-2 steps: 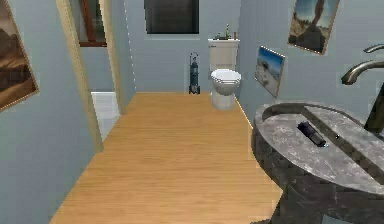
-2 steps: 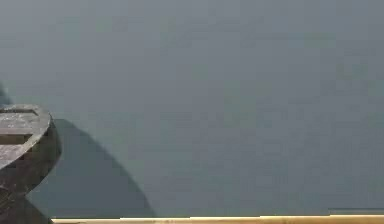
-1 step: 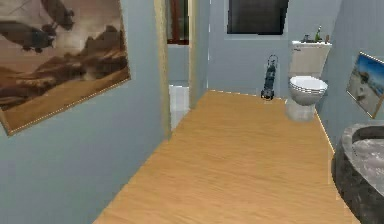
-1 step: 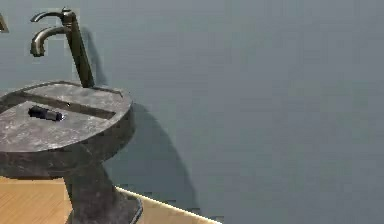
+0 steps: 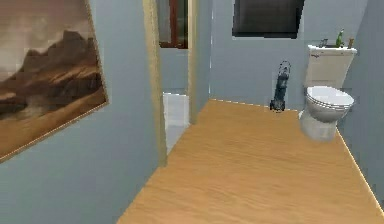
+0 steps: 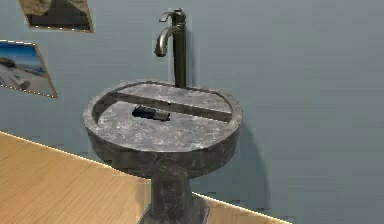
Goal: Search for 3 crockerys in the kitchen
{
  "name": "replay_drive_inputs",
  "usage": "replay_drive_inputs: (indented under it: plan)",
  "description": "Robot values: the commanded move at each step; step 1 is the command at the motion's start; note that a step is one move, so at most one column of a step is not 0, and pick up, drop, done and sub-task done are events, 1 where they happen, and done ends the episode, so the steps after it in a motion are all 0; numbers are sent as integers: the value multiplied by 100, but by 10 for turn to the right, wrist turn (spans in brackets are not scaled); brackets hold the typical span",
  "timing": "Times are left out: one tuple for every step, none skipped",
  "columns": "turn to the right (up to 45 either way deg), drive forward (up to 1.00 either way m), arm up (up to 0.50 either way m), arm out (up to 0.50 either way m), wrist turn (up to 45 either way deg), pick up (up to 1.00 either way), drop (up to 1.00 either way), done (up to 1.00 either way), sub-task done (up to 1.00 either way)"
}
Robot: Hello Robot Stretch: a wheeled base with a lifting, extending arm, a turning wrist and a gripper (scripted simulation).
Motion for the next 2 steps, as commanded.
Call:
replay_drive_inputs:
  plan:
    - [60, 0, 0, 0, 0, 0, 0, 0, 0]
    - [0, 100, 0, 0, 0, 0, 0, 0, 0]
